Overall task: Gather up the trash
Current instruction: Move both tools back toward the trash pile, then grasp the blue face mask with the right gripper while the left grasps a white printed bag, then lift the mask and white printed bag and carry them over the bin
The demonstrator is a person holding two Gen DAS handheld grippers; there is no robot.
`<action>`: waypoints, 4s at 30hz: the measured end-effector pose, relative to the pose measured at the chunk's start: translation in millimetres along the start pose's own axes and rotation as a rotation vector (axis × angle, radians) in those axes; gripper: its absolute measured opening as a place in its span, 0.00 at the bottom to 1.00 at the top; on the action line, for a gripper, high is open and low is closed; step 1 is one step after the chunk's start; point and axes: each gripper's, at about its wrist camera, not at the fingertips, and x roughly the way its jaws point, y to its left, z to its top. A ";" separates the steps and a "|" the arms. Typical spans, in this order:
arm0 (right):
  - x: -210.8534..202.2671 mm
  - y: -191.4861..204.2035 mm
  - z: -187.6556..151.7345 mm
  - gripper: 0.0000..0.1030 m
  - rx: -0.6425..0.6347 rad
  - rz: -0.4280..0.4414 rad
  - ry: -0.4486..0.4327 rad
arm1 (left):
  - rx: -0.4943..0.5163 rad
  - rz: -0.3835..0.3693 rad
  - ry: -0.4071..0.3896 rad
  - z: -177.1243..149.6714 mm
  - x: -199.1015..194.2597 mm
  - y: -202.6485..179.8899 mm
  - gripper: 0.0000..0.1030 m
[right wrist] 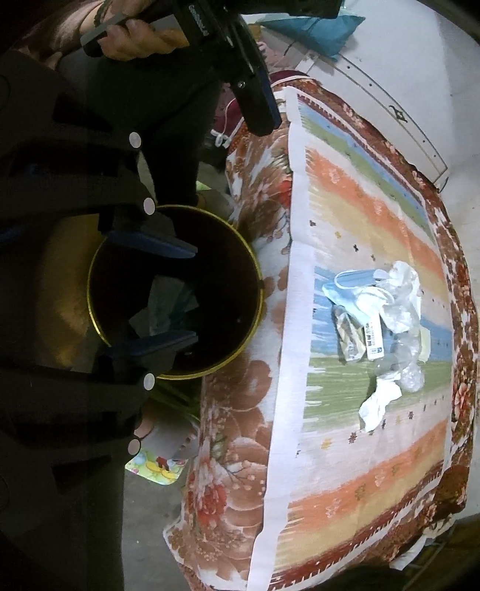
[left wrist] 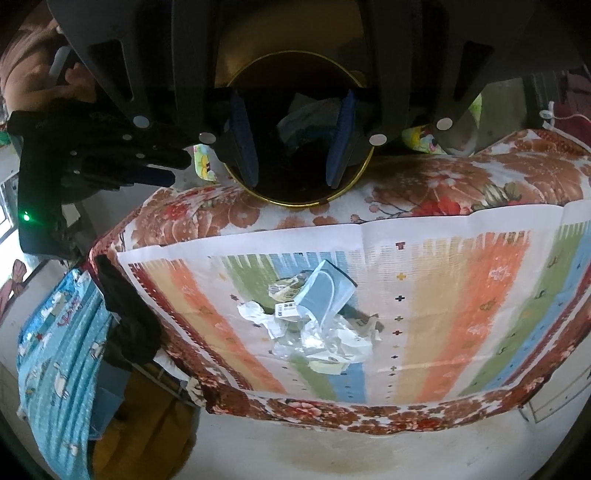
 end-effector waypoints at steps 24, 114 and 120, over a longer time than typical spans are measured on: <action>-2.6 -2.4 59.8 0.74 -0.032 0.000 -0.103 | -0.088 0.082 -0.018 80.5 10.1 31.8 0.62; 74.4 23.9 198.2 0.03 -0.076 0.027 -0.123 | -0.328 0.108 0.041 244.8 117.1 132.4 0.14; 56.9 18.6 199.7 0.02 -0.059 0.044 -0.167 | -0.313 0.111 -0.003 240.3 88.8 126.9 0.14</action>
